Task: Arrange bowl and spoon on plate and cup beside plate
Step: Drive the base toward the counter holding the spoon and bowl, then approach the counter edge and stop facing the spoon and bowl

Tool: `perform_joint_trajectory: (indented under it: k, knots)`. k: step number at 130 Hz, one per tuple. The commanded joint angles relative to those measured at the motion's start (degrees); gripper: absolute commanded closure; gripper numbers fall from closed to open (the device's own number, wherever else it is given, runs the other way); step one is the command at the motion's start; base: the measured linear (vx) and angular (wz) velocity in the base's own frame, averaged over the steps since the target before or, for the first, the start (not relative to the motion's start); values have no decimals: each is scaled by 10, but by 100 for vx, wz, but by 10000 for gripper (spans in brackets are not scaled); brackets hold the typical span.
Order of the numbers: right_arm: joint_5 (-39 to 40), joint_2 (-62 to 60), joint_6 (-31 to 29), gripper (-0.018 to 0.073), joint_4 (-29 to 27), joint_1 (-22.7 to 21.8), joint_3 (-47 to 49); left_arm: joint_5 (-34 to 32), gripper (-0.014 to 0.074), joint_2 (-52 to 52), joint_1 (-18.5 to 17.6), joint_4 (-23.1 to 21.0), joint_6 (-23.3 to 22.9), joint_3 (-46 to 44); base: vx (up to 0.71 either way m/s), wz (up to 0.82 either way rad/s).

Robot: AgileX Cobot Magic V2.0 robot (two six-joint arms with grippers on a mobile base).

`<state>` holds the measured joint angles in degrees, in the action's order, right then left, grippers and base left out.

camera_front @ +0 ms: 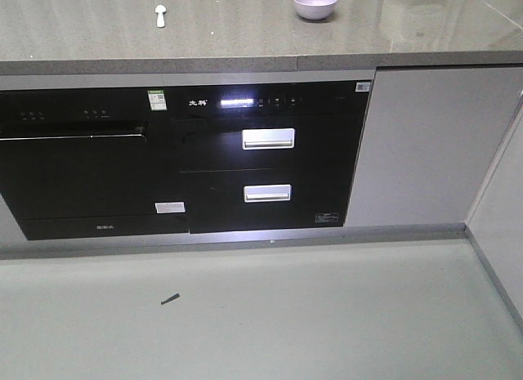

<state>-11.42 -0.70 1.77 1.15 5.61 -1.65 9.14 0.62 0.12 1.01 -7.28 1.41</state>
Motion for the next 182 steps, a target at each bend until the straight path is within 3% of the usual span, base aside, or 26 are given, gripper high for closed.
perform_joint_trajectory:
  k: [1,182]
  knots:
    - [41,0,-1,566,4,-4,-4,-46,603,9,-4,-1,-1,5,22,5]
    - [41,0,-1,566,4,-4,-3,-46,603,9,-4,-1,-1,5,23,0]
